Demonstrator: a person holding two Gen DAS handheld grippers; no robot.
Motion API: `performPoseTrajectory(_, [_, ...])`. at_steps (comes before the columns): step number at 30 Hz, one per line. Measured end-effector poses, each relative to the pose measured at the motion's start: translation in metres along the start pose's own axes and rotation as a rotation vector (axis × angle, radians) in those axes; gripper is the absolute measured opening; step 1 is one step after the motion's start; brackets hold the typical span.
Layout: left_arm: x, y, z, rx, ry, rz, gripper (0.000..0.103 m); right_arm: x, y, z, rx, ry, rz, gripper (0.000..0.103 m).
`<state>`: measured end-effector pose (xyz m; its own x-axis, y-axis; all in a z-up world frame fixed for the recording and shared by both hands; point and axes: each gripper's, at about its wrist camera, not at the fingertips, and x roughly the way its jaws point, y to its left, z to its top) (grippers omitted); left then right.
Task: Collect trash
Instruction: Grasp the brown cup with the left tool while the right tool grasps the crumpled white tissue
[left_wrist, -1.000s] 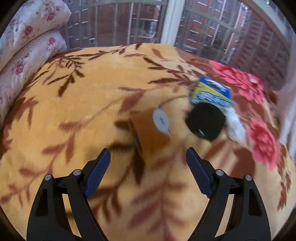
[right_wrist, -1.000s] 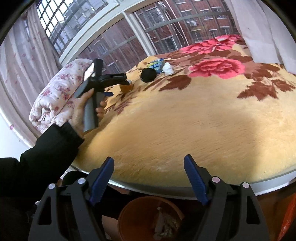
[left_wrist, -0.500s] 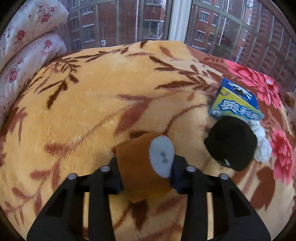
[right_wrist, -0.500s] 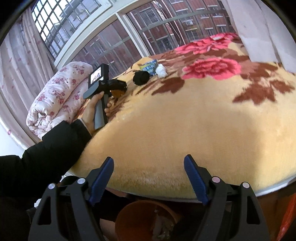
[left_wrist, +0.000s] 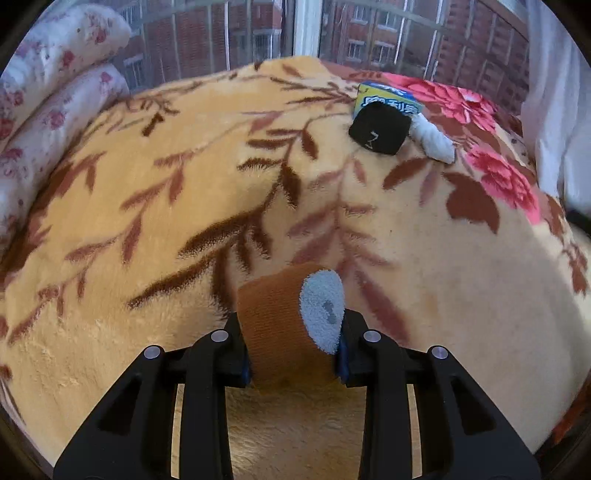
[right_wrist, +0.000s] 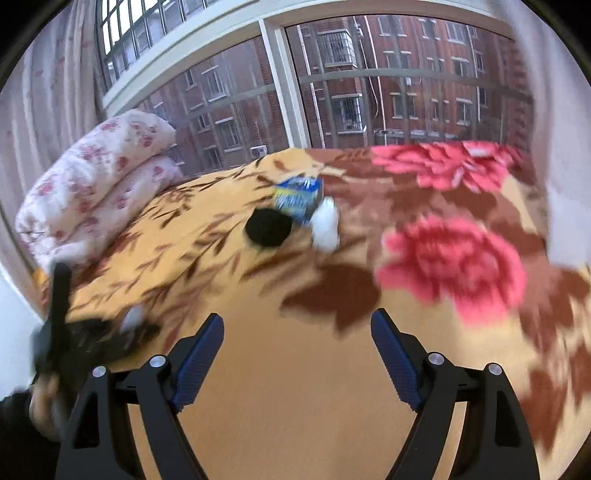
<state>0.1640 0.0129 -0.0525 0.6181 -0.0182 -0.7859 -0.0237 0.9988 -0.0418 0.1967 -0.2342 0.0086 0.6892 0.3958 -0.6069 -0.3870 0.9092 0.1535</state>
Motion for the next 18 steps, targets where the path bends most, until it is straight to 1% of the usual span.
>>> performPoseTrajectory(2, [0.002,-0.001,0.000,-0.005,-0.019,0.004,0.031,0.037,0.001,0.028,-0.041,0.006,-0.040,0.080])
performPoseTrajectory(5, [0.009,0.001,0.000,-0.021,-0.024,-0.004,0.031,0.081,0.000,0.051,-0.067,0.043,-0.087,0.080])
performPoseTrajectory(8, [0.010,0.002,-0.001,-0.027,-0.035,-0.015,0.031,0.124,-0.006,0.064,-0.048,0.092,-0.112,0.080])
performPoseTrajectory(13, [0.009,0.000,-0.004,-0.018,-0.057,-0.010,0.031,0.164,-0.014,0.073,-0.033,0.138,-0.136,0.080])
performPoseTrajectory(18, [0.009,0.003,-0.004,-0.029,-0.056,-0.028,0.032,0.184,-0.012,0.079,-0.053,0.154,-0.156,0.074])
